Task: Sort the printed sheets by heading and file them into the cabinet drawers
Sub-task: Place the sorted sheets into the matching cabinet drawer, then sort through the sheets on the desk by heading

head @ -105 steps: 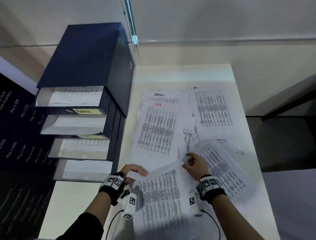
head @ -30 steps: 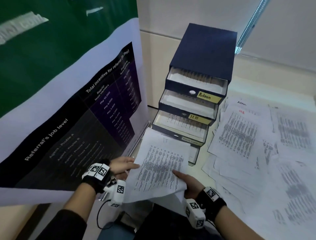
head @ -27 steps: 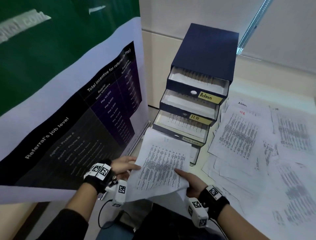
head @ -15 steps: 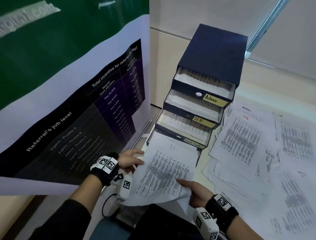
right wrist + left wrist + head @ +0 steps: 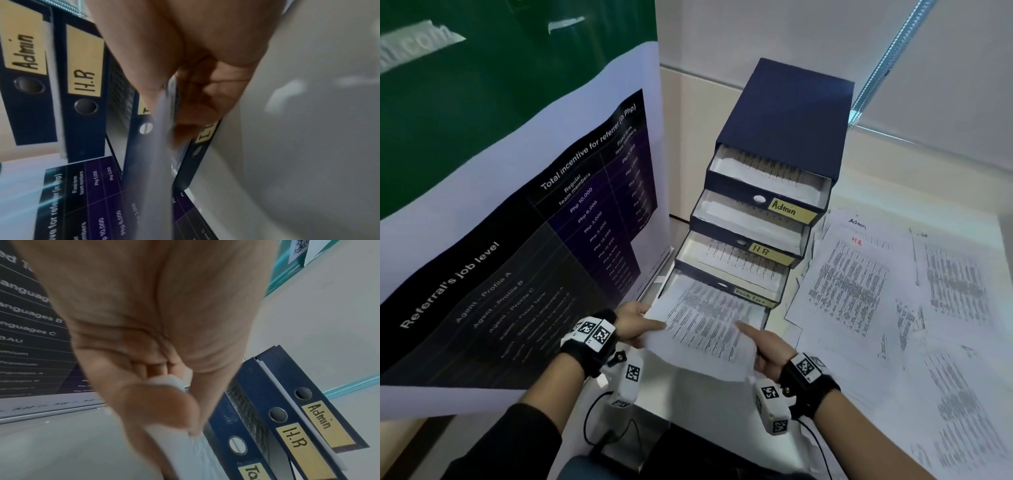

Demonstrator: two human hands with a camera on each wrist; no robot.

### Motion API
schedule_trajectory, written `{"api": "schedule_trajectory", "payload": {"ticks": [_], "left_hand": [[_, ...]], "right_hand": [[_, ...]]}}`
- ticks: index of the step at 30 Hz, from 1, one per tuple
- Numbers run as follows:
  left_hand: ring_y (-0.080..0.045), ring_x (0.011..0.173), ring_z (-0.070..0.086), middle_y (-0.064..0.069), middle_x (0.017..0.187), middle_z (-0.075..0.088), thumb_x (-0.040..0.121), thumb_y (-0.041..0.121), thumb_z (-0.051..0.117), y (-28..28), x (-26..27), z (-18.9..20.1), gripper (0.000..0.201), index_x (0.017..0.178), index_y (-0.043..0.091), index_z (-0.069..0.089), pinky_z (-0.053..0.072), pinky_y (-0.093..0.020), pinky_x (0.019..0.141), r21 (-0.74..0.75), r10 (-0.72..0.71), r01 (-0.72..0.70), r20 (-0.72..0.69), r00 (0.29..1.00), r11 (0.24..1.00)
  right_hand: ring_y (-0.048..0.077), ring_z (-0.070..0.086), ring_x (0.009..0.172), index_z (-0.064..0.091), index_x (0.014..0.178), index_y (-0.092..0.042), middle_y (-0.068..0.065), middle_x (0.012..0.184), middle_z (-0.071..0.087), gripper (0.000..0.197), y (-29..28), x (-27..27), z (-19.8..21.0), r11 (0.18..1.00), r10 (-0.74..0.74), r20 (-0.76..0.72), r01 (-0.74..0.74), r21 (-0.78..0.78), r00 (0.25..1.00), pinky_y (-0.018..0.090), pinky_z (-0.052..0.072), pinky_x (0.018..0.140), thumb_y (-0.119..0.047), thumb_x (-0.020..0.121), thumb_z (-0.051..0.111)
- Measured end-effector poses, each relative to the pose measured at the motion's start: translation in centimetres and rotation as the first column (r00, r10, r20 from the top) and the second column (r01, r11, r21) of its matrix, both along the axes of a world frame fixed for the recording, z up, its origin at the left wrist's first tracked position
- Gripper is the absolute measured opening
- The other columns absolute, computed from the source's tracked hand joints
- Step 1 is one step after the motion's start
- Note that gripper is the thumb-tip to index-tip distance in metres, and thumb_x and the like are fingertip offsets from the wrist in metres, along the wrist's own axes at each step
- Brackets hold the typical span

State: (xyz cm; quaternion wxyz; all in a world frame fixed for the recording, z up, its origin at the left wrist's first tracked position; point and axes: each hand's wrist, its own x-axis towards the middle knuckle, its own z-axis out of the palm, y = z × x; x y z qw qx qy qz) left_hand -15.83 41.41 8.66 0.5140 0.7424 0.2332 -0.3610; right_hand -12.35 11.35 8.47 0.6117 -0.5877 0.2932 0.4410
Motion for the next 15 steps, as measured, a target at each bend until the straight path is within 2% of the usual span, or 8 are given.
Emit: {"api": "schedule_trajectory", "payload": {"ticks": [2,4,6,8,10,12,14,15], "left_hand": [[-0.018,0.072,0.068,-0.009,0.094,0.071,0.088,0.022,0.071,-0.5,1.4,-0.2,0.031,0.114,0.006,0.064,0.052,-0.023,0.05,-0.002,0.091,-0.091,0.036,0.995,0.996],[-0.026,0.083,0.07,-0.01,0.104,0.069,0.086,0.018,0.073,-1.2,2.9,-0.5,0.035,0.117,0.01,0.058,0.058,-0.029,0.057,-0.018,0.169,-0.168,0.071,0.983,0.986],[-0.032,0.085,0.072,-0.014,0.115,0.063,0.08,0.017,0.078,-1.9,4.3,-1.0,0.045,0.117,0.019,0.053,0.062,-0.04,0.07,-0.035,0.237,-0.235,0.131,0.963,0.971],[-0.028,0.077,0.072,-0.013,0.107,0.06,0.074,0.018,0.082,-2.9,5.5,-1.5,0.048,0.116,0.022,0.057,0.061,-0.043,0.077,0.006,0.257,-0.265,0.22,0.941,0.964],[-0.018,0.071,0.062,-0.007,0.094,0.055,0.073,0.018,0.08,-4.2,6.4,-0.9,0.04,0.108,0.023,0.061,0.059,-0.037,0.078,0.154,0.197,-0.253,0.308,0.931,0.955],[-0.014,0.077,0.055,-0.003,0.101,0.05,0.075,0.01,0.075,-5.1,7.3,0.2,0.026,0.094,0.022,0.063,0.054,-0.032,0.08,0.313,0.15,-0.286,0.395,0.906,0.906],[-0.018,0.087,0.057,-0.001,0.105,0.047,0.074,-0.004,0.067,-5.8,8.2,1.6,0.026,0.078,0.021,0.061,0.051,-0.028,0.084,0.33,0.157,-0.381,0.542,0.826,0.864],[-0.02,0.087,0.057,0.0,0.102,0.048,0.074,-0.008,0.063,-6.1,8.8,2.7,0.03,0.071,0.021,0.056,0.05,-0.026,0.084,0.317,0.146,-0.43,0.637,0.757,0.846]], "right_hand": [[0.017,0.061,0.049,0.063,0.112,-0.001,0.012,0.076,0.064,0.039,-0.6,-0.2,-0.3,0.998,0.04,-0.061,-0.037,0.042,0.997,0.022,0.046,0.043,-0.029,0.086,0.071],[0.009,0.051,0.041,0.06,0.103,-0.005,0.005,0.068,0.06,0.026,-0.9,-0.1,-0.1,0.995,0.081,-0.071,-0.077,0.059,0.994,0.016,0.035,0.033,-0.019,0.086,0.071],[0.005,0.046,0.035,0.057,0.095,-0.005,0.001,0.055,0.056,0.015,-1.2,0.7,-0.2,0.998,0.048,-0.072,-0.044,0.046,0.996,0.013,0.032,0.03,-0.011,0.087,0.069],[0.005,0.047,0.032,0.055,0.085,-0.003,0.001,0.047,0.054,0.013,-1.4,2.2,-0.5,0.996,-0.069,-0.102,0.075,0.051,0.992,0.012,0.037,0.032,-0.005,0.085,0.068],[0.004,0.049,0.032,0.051,0.074,-0.004,0.001,0.045,0.055,0.017,-1.3,3.5,-0.3,0.983,-0.149,-0.112,0.159,0.094,0.982,0.011,0.039,0.033,-0.004,0.088,0.062],[0.003,0.048,0.032,0.048,0.07,-0.005,-0.002,0.044,0.054,0.027,-1.1,4.1,-1.0,0.977,-0.167,-0.097,0.178,0.12,0.981,0.011,0.036,0.032,-0.003,0.097,0.049],[0.006,0.055,0.036,0.054,0.077,-0.002,0.002,0.05,0.06,0.022,-0.9,4.6,-1.0,0.963,-0.204,-0.128,0.222,0.153,0.971,0.014,0.04,0.033,0.0,0.097,0.045],[0.01,0.062,0.043,0.057,0.083,-0.001,0.006,0.058,0.064,0.014,-0.9,4.9,-0.8,0.949,-0.236,-0.138,0.259,0.183,0.962,0.018,0.046,0.037,0.002,0.093,0.047]]}}
